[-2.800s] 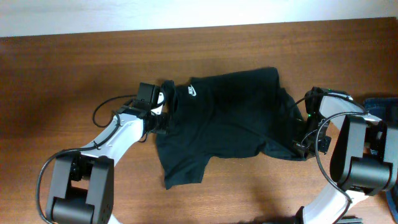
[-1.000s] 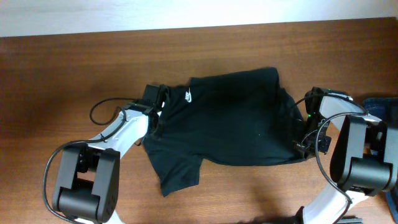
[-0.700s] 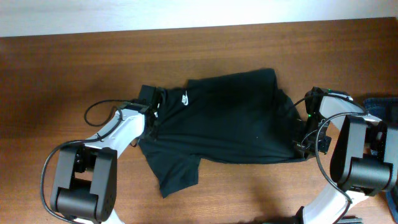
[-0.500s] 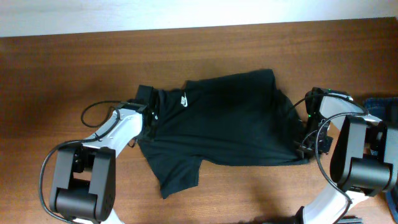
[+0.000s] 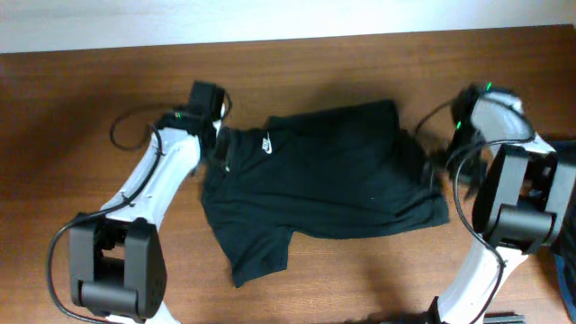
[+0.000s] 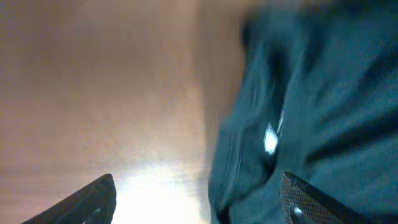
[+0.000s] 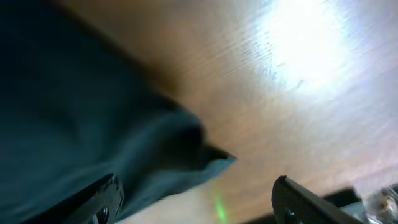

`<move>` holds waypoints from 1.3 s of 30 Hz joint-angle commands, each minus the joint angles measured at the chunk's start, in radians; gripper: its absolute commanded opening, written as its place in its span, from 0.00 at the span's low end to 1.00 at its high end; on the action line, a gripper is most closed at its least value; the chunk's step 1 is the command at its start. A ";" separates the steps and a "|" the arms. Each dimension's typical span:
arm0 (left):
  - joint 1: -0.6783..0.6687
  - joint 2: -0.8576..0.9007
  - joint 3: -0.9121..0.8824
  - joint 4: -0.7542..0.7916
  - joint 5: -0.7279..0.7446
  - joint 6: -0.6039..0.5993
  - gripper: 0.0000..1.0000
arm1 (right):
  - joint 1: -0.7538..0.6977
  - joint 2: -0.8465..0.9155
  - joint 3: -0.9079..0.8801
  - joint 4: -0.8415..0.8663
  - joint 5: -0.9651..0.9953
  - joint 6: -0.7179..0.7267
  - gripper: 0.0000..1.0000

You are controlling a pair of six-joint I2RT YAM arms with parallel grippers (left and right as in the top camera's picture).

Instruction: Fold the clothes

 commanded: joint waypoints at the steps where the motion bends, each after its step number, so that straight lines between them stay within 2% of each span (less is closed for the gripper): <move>1: 0.000 0.005 0.124 0.005 0.058 -0.010 0.84 | 0.011 -0.018 0.219 -0.051 -0.118 -0.111 0.83; 3: 0.000 0.005 0.146 0.038 0.108 -0.010 0.84 | 0.022 -0.018 0.319 -0.069 -0.145 -0.163 0.94; 5: 0.001 0.007 0.146 0.073 0.149 -0.011 0.84 | 0.035 -0.018 0.372 -0.069 -0.146 -0.196 0.99; 13: 0.001 0.120 0.146 0.120 0.235 -0.018 0.83 | 0.129 -0.016 0.351 0.004 -0.168 -0.324 0.98; 15: 0.001 0.158 0.146 0.138 0.234 -0.018 0.81 | 0.155 -0.015 0.339 0.025 -0.165 -0.323 0.86; 19: 0.001 0.203 0.146 0.182 0.234 -0.017 0.75 | 0.191 -0.015 0.303 0.082 -0.161 -0.322 0.41; 20: 0.001 0.205 0.146 0.195 0.234 -0.017 0.74 | 0.195 -0.015 0.286 0.101 -0.160 -0.321 0.32; 21: 0.001 0.205 0.146 0.205 0.234 -0.017 0.72 | 0.200 -0.015 0.268 0.119 -0.160 -0.314 0.27; 22: 0.001 0.205 0.147 0.217 0.234 -0.017 0.71 | 0.201 -0.015 0.246 0.142 -0.160 -0.303 0.24; 31: 0.001 0.205 0.149 0.235 0.234 0.004 0.69 | 0.201 -0.015 -0.010 0.434 -0.166 -0.286 0.24; 39: 0.001 0.206 0.149 0.235 0.235 0.009 0.69 | 0.201 -0.015 -0.131 0.585 -0.169 -0.283 0.24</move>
